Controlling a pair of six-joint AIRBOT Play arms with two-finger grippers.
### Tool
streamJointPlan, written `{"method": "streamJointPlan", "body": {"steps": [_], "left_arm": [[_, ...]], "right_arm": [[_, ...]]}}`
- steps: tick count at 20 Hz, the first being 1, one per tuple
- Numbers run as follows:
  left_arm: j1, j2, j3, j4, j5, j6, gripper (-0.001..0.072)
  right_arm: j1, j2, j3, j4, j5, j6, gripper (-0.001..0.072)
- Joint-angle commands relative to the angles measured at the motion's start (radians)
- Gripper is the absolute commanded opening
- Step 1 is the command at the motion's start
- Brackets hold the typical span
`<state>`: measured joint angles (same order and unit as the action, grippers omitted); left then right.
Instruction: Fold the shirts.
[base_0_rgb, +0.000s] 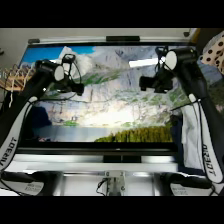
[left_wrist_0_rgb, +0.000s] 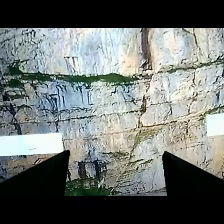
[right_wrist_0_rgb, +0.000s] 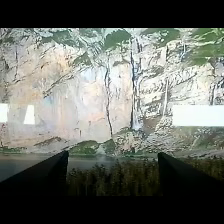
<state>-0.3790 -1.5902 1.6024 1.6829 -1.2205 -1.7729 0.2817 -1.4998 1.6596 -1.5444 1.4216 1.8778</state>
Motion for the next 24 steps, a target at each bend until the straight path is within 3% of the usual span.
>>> {"method": "streamJointPlan", "body": {"steps": [1, 4, 6, 9, 12, 20, 23, 24], "left_arm": [[0.006, -0.018, 0.000, -0.007, 0.162, -0.011, 0.0701], [0.051, -0.114, 0.082, -0.008, 0.338, -0.008, 0.0705], [0.134, -0.267, 0.304, -0.003, 0.329, 0.069, 0.0707], [0.284, -0.523, 0.671, -0.110, 0.196, 0.006, 0.0698], [0.357, -0.527, 0.513, -0.293, 0.294, 0.007, 0.0699], [0.334, -0.551, 0.426, -0.231, 0.505, 0.062, 0.0700], [0.332, -0.560, 0.426, -0.187, 0.511, 0.062, 0.0697], [0.332, -0.565, 0.426, -0.186, 0.509, 0.063, 0.0649]], "right_arm": [[0.001, -0.001, 0.001, -0.005, -0.023, -0.002, 0.0655], [0.001, -0.007, -0.002, 0.013, -0.028, -0.002, 0.0655], [0.001, -0.020, -0.002, 0.061, -0.018, -0.003, 0.0655], [0.002, -0.043, -0.002, 0.154, 0.020, -0.064, 0.0655], [0.002, -0.060, -0.002, 0.191, 0.026, -0.090, 0.0655], [0.002, -0.063, -0.002, 0.201, 0.026, -0.116, 0.0655], [0.002, -0.063, -0.002, 0.222, 0.030, -0.115, 0.0655], [0.002, -0.063, -0.002, 0.228, 0.030, -0.115, 0.0655]]}}
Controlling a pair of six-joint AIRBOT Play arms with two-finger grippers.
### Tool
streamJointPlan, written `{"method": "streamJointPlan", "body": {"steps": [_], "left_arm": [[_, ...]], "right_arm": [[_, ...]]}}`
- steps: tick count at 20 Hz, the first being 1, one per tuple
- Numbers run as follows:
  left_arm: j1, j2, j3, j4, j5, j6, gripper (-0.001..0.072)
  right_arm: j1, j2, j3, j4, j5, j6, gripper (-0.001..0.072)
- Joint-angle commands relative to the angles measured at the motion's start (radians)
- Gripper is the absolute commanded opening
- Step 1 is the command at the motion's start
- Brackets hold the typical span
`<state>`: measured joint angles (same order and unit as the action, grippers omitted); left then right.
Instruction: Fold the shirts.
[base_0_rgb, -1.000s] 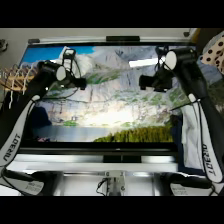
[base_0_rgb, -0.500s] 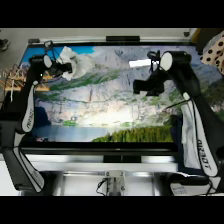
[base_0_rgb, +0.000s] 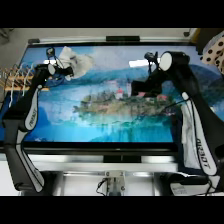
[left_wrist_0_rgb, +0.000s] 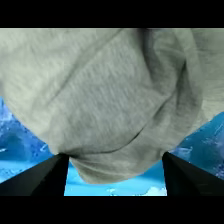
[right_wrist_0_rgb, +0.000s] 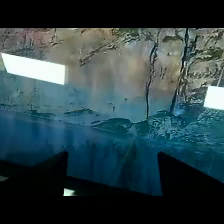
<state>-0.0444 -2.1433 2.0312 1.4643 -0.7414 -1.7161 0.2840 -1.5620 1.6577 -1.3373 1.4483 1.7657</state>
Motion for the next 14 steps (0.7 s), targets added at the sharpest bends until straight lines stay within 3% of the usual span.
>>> {"method": "streamJointPlan", "body": {"steps": [1, 4, 5, 6, 9, 11, 14], "left_arm": [[-0.003, -0.016, -0.002, 0.032, 0.027, 0.005, 0.0550], [-0.006, -0.030, -0.002, 0.032, 0.034, 0.005, 0.0337], [-0.006, -0.033, -0.002, 0.032, 0.035, 0.006, 0.0160], [-0.006, -0.034, -0.002, 0.032, 0.035, 0.006, 0.0043], [-0.019, 0.018, -0.002, 0.032, 0.045, 0.006, 0.0040], [-0.054, 0.119, -0.002, 0.031, 0.086, 0.030, 0.0039], [-0.151, 0.369, -0.002, 0.032, 0.140, 0.194, 0.0039]], "right_arm": [[0.000, -0.001, 0.000, 0.025, 0.003, -0.003, 0.0655], [0.000, -0.001, 0.000, 0.032, 0.013, -0.003, 0.0655], [0.000, -0.001, 0.000, 0.031, 0.018, -0.003, 0.0655], [0.000, -0.001, 0.000, 0.032, 0.023, -0.003, 0.0655], [-0.001, -0.001, 0.000, 0.027, 0.019, -0.005, 0.0655], [-0.001, -0.001, 0.000, -0.014, -0.076, -0.052, 0.0655], [-0.002, 0.009, 0.013, -0.080, -0.166, -0.053, 0.0655]]}}
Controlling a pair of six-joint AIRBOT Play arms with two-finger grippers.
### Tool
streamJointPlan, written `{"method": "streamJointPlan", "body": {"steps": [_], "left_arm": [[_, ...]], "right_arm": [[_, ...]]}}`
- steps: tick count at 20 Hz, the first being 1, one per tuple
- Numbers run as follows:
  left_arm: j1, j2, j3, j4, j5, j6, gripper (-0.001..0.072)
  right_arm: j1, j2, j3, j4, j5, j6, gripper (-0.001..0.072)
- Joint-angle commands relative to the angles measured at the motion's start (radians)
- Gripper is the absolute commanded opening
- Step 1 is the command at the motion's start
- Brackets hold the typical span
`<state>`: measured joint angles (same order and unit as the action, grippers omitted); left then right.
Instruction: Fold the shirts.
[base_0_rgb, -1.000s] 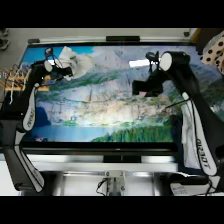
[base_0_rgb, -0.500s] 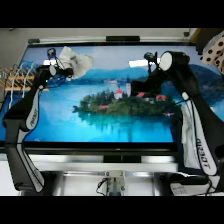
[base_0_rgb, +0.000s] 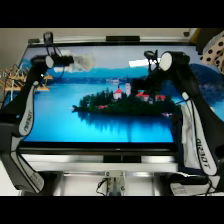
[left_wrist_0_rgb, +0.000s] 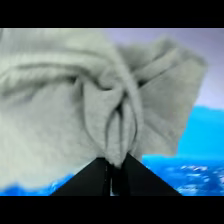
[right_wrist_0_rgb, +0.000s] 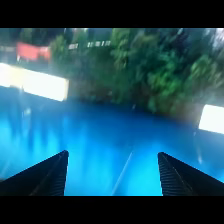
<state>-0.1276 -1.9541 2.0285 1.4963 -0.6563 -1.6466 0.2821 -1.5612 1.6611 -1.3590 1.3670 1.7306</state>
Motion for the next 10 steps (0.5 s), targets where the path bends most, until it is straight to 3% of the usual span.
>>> {"method": "streamJointPlan", "body": {"steps": [1, 2, 5, 10], "left_arm": [[-0.102, 0.277, 0.001, 0.000, 0.050, 0.184, 0.0040], [-0.138, 0.383, 0.001, 0.000, 0.034, 0.226, 0.0039], [-0.226, 0.628, 0.000, -0.001, -0.079, 0.227, 0.0040], [-0.404, 0.792, -0.141, -0.004, -0.497, 0.111, 0.0040]], "right_arm": [[0.000, 0.027, 0.021, -0.074, -0.079, -0.018, 0.0655], [0.000, 0.059, 0.032, -0.086, -0.074, -0.019, 0.0655], [0.000, 0.218, 0.076, -0.118, -0.051, -0.015, 0.0655], [0.000, 0.538, 0.092, -0.140, 0.085, 0.079, 0.0655]]}}
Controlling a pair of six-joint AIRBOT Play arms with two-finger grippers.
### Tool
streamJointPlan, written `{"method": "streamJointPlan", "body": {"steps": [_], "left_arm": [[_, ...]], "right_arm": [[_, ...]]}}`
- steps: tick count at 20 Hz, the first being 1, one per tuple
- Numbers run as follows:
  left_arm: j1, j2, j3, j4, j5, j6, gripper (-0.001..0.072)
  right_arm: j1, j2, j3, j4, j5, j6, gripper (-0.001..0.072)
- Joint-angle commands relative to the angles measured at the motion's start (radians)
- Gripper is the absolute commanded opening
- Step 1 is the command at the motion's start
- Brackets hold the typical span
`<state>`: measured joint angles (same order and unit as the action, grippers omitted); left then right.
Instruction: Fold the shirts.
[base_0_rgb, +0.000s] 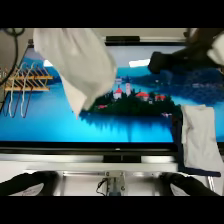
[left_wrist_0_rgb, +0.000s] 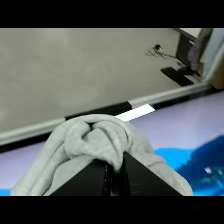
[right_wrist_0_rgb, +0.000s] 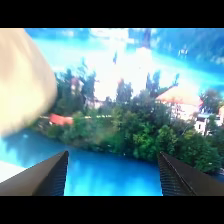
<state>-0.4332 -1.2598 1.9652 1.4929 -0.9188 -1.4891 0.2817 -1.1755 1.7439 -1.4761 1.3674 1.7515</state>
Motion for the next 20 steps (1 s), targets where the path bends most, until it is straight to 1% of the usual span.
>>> {"method": "streamJointPlan", "body": {"steps": [1, 2, 3, 4, 5, 6, 7, 8, 9, 11, 12, 13, 14, 15, 16, 17, 18, 20], "left_arm": [[-0.134, 0.096, -0.141, 0.000, -0.272, -0.062, 0.0040], [-0.170, 0.092, -0.231, 0.000, -0.272, -0.094, 0.0040], [-0.203, 0.084, -0.333, -0.001, -0.246, -0.126, 0.0040], [-0.233, 0.069, -0.427, -0.001, -0.206, -0.136, 0.0040], [-0.260, 0.047, -0.514, 0.000, -0.131, -0.136, 0.0041], [-0.273, 0.018, -0.565, -0.001, -0.054, -0.138, 0.0059], [-0.277, -0.016, -0.571, -0.001, -0.023, -0.140, 0.0303], [-0.269, -0.054, -0.539, 0.002, -0.055, -0.168, 0.0720], [-0.241, -0.087, -0.476, 0.006, -0.162, -0.171, 0.0719], [-0.151, -0.110, -0.350, 0.093, -0.423, -0.111, 0.0718], [-0.091, -0.101, -0.325, 0.144, -0.531, -0.108, 0.0718], [-0.013, -0.084, -0.338, 0.155, -0.617, -0.098, 0.0715], [0.066, -0.063, -0.383, 0.117, -0.673, -0.093, 0.0700], [0.148, -0.031, -0.475, 0.024, -0.700, -0.084, 0.0700], [0.211, 0.010, -0.592, -0.089, -0.692, -0.062, 0.0700], [0.261, 0.057, -0.744, -0.206, -0.653, -0.039, 0.0700], [0.286, 0.101, -0.892, -0.292, -0.591, -0.016, 0.0700], [0.282, 0.170, -1.183, -0.412, -0.438, 0.013, 0.0700]], "right_arm": [[0.001, 0.193, 0.009, -0.023, 0.143, 0.076, 0.0654], [0.001, 0.218, 0.009, -0.023, 0.205, 0.093, 0.0654], [0.001, 0.231, 0.002, -0.023, 0.269, 0.104, 0.0654], [0.002, 0.241, -0.026, -0.022, 0.320, 0.110, 0.0654], [0.002, 0.246, -0.073, -0.023, 0.334, 0.110, 0.0654], [0.002, 0.246, -0.137, -0.023, 0.312, 0.109, 0.0654], [0.002, 0.243, -0.206, -0.023, 0.260, 0.106, 0.0654], [0.002, 0.235, -0.280, -0.019, 0.193, 0.103, 0.0654], [0.002, 0.220, -0.333, -0.014, 0.152, 0.095, 0.0655], [0.000, 0.165, -0.397, -0.018, 0.148, 0.043, 0.0655], [-0.001, 0.133, -0.433, -0.039, 0.159, -0.023, 0.0655], [-0.011, 0.102, -0.470, -0.052, 0.175, -0.059, 0.0654], [-0.038, 0.072, -0.517, -0.017, 0.187, -0.086, 0.0654], [-0.082, 0.046, -0.573, 0.087, 0.185, -0.120, 0.0654], [-0.125, 0.027, -0.628, 0.220, 0.164, -0.153, 0.0654], [-0.164, 0.012, -0.682, 0.354, 0.124, -0.185, 0.0654], [-0.181, 0.003, -0.727, 0.436, 0.081, -0.206, 0.0655], [-0.171, -0.002, -0.797, 0.449, 0.013, -0.219, 0.0655]]}}
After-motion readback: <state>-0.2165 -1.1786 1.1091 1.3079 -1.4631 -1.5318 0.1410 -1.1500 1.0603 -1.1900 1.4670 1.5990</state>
